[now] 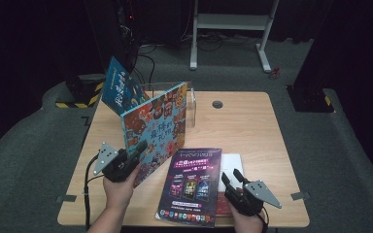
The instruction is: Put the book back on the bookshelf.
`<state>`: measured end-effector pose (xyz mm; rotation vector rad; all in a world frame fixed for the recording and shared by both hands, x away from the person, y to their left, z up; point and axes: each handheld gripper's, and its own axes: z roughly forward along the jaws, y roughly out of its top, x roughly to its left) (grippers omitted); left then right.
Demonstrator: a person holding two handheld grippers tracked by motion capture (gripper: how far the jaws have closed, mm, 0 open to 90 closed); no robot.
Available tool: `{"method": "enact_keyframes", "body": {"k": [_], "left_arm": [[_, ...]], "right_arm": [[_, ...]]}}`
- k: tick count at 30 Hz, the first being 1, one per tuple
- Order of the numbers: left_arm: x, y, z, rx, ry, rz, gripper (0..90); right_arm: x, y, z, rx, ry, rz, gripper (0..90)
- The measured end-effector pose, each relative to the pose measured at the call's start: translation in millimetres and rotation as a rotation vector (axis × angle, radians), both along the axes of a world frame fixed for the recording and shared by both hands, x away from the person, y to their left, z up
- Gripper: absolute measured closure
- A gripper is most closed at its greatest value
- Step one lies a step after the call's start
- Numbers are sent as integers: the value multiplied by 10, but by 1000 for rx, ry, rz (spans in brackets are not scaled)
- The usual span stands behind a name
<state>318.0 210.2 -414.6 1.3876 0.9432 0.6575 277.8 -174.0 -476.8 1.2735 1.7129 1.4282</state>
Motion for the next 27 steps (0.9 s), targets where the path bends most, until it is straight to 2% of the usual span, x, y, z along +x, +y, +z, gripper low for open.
{"method": "enact_keyframes", "body": {"k": [10,17,27], "left_arm": [[-171,146,170,-36,-81,50,813],[-256,277,287,-39,-119,102,813],[-330,472,463,-75,-160,182,814]], "right_arm": [[-2,-1,1,-2,-2,-3,522],[-5,-6,6,-2,-5,-6,523],[-2,-12,4,-1,-3,-9,523]]}}
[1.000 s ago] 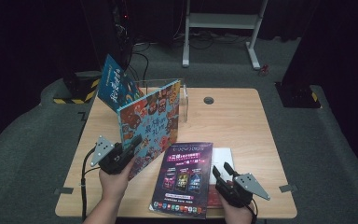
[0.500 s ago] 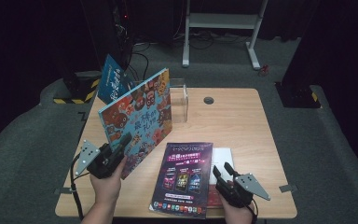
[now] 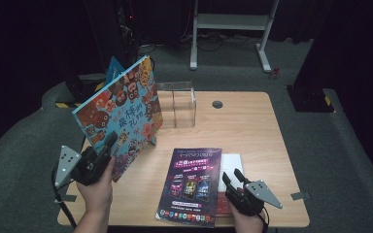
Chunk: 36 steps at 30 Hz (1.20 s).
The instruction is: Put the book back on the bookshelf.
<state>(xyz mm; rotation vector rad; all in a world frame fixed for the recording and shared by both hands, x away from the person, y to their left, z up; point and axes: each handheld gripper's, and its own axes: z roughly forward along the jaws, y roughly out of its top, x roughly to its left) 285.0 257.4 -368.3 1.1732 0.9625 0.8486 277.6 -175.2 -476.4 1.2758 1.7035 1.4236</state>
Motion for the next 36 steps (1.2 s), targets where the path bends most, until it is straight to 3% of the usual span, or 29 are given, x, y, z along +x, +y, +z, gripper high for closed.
{"method": "enact_keyframes", "body": {"k": [7,12,21,29,36], "left_arm": [[-44,77,151,-8,-40,69,813],[14,90,230,-18,-53,116,813],[366,-64,288,3,-23,155,814],[665,-207,305,36,-24,223,814],[988,-301,294,71,19,261,813]], "right_arm": [[0,8,-1,1,3,1,524],[0,5,0,3,2,1,524],[1,-5,2,5,-1,-3,526],[-5,-29,5,11,-3,-4,526],[-7,-47,9,20,-2,-7,527]]}}
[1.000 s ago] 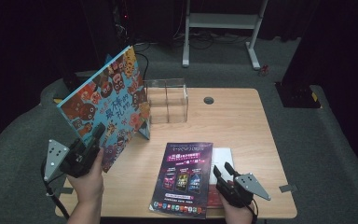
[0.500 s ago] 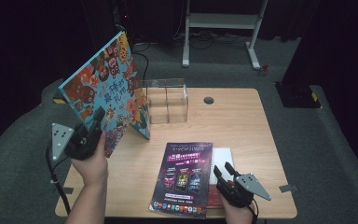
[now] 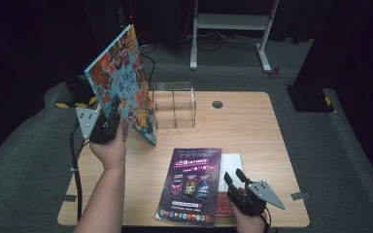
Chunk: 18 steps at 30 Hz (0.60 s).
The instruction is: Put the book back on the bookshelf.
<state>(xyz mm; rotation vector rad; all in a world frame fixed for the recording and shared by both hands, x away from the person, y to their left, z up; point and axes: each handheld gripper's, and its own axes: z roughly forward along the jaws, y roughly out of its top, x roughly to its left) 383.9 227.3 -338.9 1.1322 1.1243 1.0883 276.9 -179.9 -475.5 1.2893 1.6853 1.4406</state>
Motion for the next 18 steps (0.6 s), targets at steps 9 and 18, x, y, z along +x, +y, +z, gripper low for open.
{"method": "enact_keyframes", "body": {"k": [9,18], "left_arm": [[276,-173,-152,43,28,28,813],[328,-216,-325,47,69,29,813]], "right_arm": [[7,-18,-13,9,7,1,528],[5,-37,-13,12,7,2,528]]}}
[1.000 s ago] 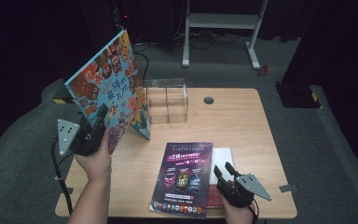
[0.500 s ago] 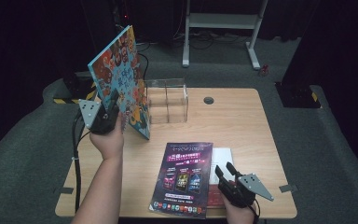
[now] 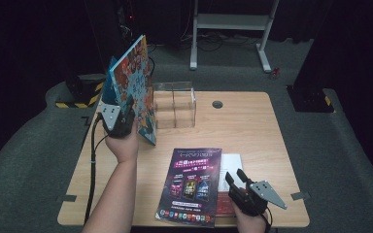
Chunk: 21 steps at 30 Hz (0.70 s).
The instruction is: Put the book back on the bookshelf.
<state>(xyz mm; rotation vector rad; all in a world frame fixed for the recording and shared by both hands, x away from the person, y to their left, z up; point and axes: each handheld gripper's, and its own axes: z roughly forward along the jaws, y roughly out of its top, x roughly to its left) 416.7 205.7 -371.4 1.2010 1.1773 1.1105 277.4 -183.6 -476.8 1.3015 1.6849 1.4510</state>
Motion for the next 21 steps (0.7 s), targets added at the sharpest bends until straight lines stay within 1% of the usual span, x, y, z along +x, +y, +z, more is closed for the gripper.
{"method": "enact_keyframes", "body": {"k": [2,6,11,13,18,21], "left_arm": [[8,6,-29,-3,9,0,813],[18,7,-80,-14,10,7,812],[67,-1,-158,-26,24,17,812],[89,-10,-212,-32,28,19,812],[123,-50,-353,-31,41,29,812],[113,-74,-429,-28,28,34,811]], "right_arm": [[-3,8,0,-2,0,0,528],[-6,20,1,-3,-1,3,528],[-8,21,-1,-3,0,4,528],[-8,19,-2,-2,1,4,529],[-9,14,-7,-3,3,5,529],[-5,11,-13,-3,6,5,528]]}}
